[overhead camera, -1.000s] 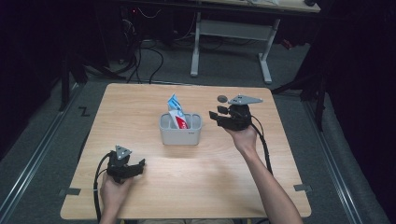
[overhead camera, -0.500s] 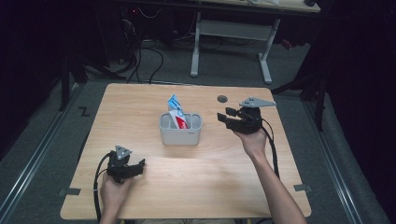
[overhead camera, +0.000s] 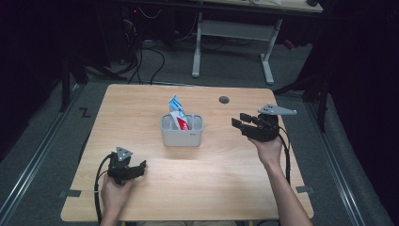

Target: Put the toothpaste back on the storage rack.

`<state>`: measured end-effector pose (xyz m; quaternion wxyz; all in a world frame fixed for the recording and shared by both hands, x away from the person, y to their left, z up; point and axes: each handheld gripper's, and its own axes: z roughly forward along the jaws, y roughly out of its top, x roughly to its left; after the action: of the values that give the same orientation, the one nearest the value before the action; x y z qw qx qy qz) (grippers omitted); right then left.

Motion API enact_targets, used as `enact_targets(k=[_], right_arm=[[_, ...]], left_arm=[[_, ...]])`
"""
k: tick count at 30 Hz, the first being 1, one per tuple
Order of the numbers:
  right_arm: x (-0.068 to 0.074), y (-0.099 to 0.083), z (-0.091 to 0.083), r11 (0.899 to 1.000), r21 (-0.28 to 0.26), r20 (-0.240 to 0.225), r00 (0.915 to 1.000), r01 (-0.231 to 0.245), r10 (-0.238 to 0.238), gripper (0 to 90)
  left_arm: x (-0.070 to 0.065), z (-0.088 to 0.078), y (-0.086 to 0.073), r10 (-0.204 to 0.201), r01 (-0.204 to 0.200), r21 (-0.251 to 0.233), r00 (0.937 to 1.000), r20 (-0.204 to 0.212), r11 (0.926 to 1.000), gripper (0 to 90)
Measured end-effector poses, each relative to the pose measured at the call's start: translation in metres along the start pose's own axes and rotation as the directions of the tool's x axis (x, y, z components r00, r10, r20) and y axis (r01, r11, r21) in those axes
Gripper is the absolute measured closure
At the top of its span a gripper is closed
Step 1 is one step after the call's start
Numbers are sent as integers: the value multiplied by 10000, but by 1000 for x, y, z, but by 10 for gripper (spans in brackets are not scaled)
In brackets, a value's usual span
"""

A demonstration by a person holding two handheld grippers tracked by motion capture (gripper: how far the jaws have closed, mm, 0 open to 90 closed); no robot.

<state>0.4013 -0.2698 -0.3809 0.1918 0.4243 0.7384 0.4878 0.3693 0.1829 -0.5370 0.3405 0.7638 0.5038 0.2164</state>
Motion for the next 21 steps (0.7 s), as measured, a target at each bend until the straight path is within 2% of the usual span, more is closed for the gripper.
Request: enact_targets(k=[5, 21], right_arm=[[-6, -5, -8, 9999, -35, 104, 9998, -153, 154, 524], [-13, -24, -27, 9990, -182, 227, 9989, -408, 412, 519]], left_arm=[[0, 0, 0, 0, 0, 3, 10000, -1, 10000, 233], [0, 0, 0, -3, 3, 3, 10000, 4, 10000, 234]])
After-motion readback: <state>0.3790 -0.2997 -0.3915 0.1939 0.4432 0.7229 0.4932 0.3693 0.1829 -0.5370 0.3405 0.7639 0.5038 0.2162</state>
